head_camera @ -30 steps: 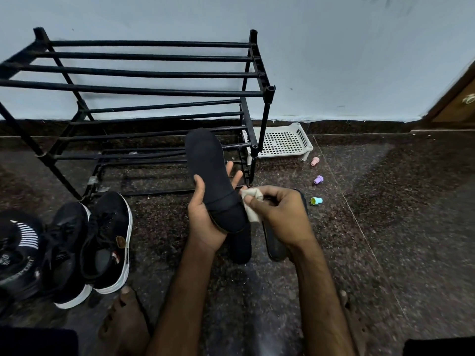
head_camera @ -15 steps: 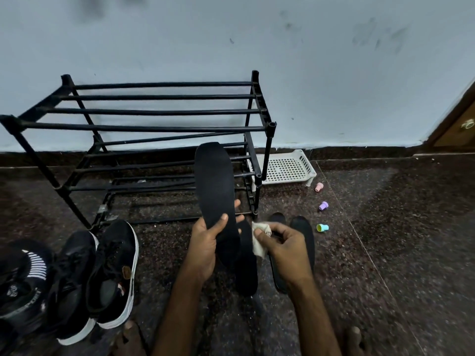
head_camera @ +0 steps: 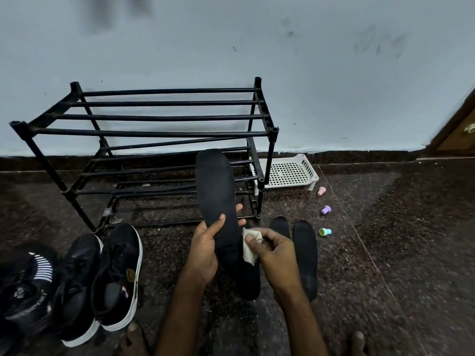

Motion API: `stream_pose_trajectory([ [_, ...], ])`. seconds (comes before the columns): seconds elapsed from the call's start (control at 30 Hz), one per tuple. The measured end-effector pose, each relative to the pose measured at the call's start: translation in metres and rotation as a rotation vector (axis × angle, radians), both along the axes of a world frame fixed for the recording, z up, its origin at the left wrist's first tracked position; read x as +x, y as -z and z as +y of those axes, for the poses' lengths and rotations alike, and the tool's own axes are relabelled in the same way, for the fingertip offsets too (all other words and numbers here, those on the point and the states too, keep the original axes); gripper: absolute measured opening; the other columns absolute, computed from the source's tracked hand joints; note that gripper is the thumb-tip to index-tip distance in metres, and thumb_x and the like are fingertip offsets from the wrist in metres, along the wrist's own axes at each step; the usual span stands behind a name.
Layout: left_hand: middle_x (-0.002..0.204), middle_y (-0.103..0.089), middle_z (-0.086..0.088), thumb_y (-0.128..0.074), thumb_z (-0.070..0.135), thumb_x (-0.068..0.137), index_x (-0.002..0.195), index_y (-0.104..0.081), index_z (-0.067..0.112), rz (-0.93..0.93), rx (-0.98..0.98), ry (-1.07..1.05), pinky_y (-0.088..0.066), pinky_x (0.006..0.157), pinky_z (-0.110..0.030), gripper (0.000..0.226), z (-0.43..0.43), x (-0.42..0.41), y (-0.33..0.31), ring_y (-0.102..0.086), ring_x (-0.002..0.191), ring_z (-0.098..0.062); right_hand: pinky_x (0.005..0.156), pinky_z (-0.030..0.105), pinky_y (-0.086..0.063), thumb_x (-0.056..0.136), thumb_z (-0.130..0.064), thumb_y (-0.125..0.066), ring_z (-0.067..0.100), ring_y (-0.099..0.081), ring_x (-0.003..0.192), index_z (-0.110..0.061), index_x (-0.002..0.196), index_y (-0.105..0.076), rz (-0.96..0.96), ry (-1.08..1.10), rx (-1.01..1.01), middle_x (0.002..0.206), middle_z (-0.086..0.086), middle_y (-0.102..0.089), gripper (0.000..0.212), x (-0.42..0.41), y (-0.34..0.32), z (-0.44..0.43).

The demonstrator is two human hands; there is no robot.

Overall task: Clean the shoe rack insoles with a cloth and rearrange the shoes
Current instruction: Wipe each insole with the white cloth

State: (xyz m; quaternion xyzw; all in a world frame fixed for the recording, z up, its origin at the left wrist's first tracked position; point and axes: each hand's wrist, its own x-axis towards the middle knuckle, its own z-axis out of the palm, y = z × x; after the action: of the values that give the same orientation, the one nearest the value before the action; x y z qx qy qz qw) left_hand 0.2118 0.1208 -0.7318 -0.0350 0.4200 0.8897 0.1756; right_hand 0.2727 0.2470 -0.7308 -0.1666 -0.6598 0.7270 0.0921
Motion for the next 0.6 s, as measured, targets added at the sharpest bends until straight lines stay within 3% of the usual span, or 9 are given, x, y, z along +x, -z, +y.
stream_pose_trajectory([
  [0.1,0.126,-0.066,-0.014,-0.049,0.009,0.097,0.130,-0.056,0.001,0.023,-0.055,0.057,-0.058,0.079,-0.042,0.035,-0.003,0.002,0.002,-0.070,0.097,-0.030,0.078,0.039,-0.059,0.087,-0.009,-0.071,0.015,-0.072,0.085,-0.017,0.096,-0.075,0.086,0.129,0.150,0.089,0.001,-0.076,0.013,-0.010,-0.016,0.003],
  [0.2,0.124,-0.067,-0.015,-0.053,0.009,0.093,0.131,-0.056,0.007,0.044,-0.096,0.119,-0.058,0.073,-0.043,0.038,-0.004,0.003,0.004,-0.070,0.093,-0.033,0.082,0.029,-0.055,0.088,-0.010,-0.069,0.003,-0.066,0.092,-0.024,0.100,-0.076,0.249,0.176,0.510,0.097,-0.010,-0.070,0.020,-0.023,-0.041,0.013],
  [0.3,0.116,-0.069,-0.020,-0.058,0.007,0.088,0.129,-0.058,0.009,0.011,-0.055,0.140,-0.060,0.071,-0.043,0.040,-0.002,0.004,0.004,-0.071,0.088,-0.034,0.078,0.019,-0.052,0.088,-0.003,-0.066,0.000,-0.060,0.090,-0.021,0.105,-0.075,0.385,0.045,0.782,0.100,-0.009,-0.064,0.026,-0.032,-0.058,0.012],
  [0.43,0.110,-0.071,-0.015,-0.057,0.005,0.087,0.123,-0.062,0.009,0.027,-0.073,0.152,-0.058,0.073,-0.031,0.037,0.003,0.005,0.002,-0.070,0.096,-0.025,0.070,0.034,-0.052,0.088,-0.006,-0.060,0.017,-0.054,0.097,-0.018,0.109,-0.071,0.366,-0.125,1.169,0.102,-0.001,-0.058,0.027,-0.039,-0.041,-0.001],
  [0.53,0.111,-0.070,-0.021,-0.056,0.003,0.089,0.122,-0.061,0.005,0.014,-0.143,0.180,-0.060,0.066,-0.040,0.033,0.003,0.006,0.002,-0.070,0.091,-0.031,0.065,0.038,-0.052,0.087,-0.004,-0.061,0.024,-0.055,0.091,-0.013,0.111,-0.070,0.256,0.085,1.203,0.102,0.004,-0.059,0.027,-0.037,-0.026,0.007],
  [0.6,0.116,-0.068,-0.021,-0.052,0.000,0.093,0.124,-0.057,0.002,-0.002,-0.161,0.193,-0.059,0.063,-0.044,0.032,0.004,0.006,0.003,-0.070,0.098,-0.037,0.068,0.041,-0.053,0.086,0.000,-0.061,0.025,-0.057,0.088,-0.010,0.111,-0.070,0.222,0.276,1.140,0.102,0.006,-0.060,0.028,-0.032,-0.024,0.020],
])
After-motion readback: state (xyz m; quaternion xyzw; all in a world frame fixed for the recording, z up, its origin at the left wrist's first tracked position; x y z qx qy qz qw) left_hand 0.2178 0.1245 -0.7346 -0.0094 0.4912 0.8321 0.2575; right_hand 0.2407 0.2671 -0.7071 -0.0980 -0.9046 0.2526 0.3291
